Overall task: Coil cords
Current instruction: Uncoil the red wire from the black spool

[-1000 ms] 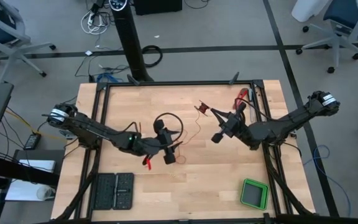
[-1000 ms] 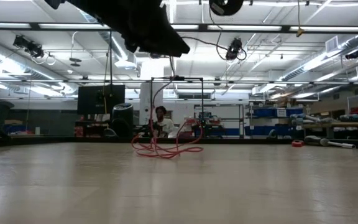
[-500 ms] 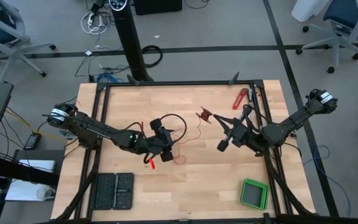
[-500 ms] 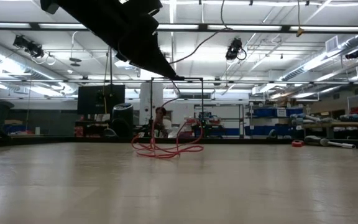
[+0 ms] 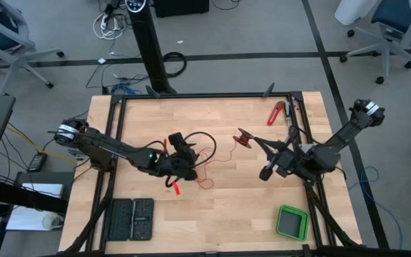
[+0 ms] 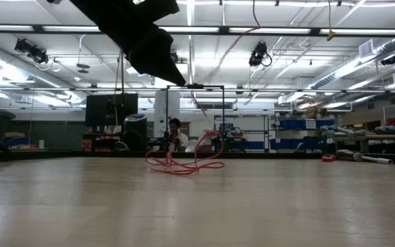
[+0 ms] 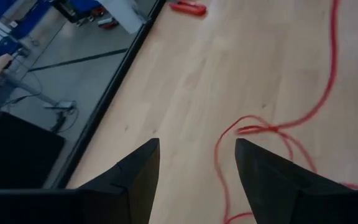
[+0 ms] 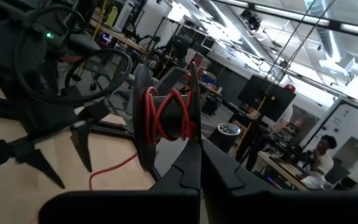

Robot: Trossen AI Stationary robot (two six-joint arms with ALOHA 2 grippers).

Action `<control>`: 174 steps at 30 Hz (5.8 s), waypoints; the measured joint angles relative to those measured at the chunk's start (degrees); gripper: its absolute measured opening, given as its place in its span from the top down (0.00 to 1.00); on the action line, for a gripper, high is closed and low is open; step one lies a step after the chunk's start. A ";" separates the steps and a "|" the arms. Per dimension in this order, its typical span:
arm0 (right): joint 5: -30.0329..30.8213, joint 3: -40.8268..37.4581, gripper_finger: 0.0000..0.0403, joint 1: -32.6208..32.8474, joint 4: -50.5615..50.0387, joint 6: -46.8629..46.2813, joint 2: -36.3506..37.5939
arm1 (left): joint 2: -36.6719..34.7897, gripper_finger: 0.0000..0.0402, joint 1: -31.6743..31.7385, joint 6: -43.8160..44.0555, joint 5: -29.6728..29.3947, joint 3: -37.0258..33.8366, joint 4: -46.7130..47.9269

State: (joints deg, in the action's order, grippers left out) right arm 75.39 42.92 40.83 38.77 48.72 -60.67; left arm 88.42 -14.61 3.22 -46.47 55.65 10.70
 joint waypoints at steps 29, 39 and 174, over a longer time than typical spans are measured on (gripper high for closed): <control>-9.96 -0.02 1.00 -7.62 -0.53 -13.66 -6.57 | 0.07 0.47 0.09 2.36 13.85 5.58 -23.85; -16.22 -0.04 1.00 -9.85 -0.18 -18.70 -8.60 | 0.09 0.47 0.09 2.41 9.73 5.56 -24.07; -22.60 -0.02 1.00 -2.24 -21.97 -10.71 -4.41 | -7.42 0.99 1.73 5.48 0.99 5.51 7.28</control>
State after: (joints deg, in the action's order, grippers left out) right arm 52.79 42.89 38.59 16.80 38.01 -65.08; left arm 81.00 -12.88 8.69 -45.48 61.17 17.98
